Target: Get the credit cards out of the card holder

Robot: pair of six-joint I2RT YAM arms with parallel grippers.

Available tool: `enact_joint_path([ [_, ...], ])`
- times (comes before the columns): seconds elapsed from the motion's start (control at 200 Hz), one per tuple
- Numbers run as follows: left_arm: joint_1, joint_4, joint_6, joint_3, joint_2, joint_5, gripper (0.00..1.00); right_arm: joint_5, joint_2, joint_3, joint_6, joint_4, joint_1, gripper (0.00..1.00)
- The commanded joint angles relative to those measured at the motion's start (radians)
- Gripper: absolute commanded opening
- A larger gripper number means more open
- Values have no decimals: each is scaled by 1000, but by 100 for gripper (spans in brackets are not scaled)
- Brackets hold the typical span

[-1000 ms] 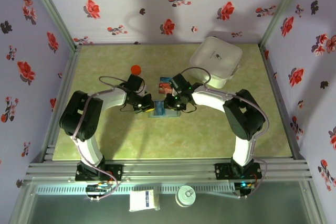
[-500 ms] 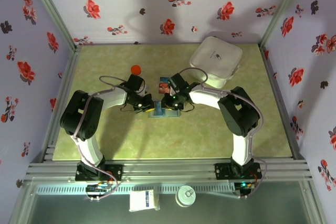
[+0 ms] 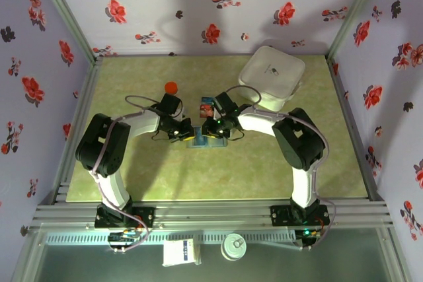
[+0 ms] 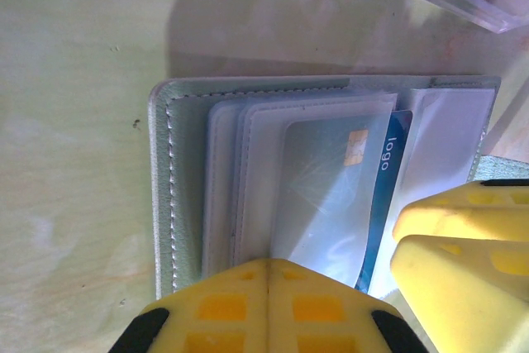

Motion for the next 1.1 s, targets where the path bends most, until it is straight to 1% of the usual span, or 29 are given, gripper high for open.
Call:
enact_joint_path([
  [0.0, -7, -63, 11, 4, 19, -41, 0, -8, 21, -3, 15, 6, -9, 25],
  [0.415, -6, -61, 10, 4, 19, -41, 0, 16, 38, 9, 1, -32, -9, 25],
  [0.555, -5, -63, 8, 4, 18, -41, 0, -15, 35, -4, 16, 9, -9, 24],
  [1.095, -5, -64, 6, 6, 16, -41, 0, -45, -31, -37, 37, 66, -9, 19],
])
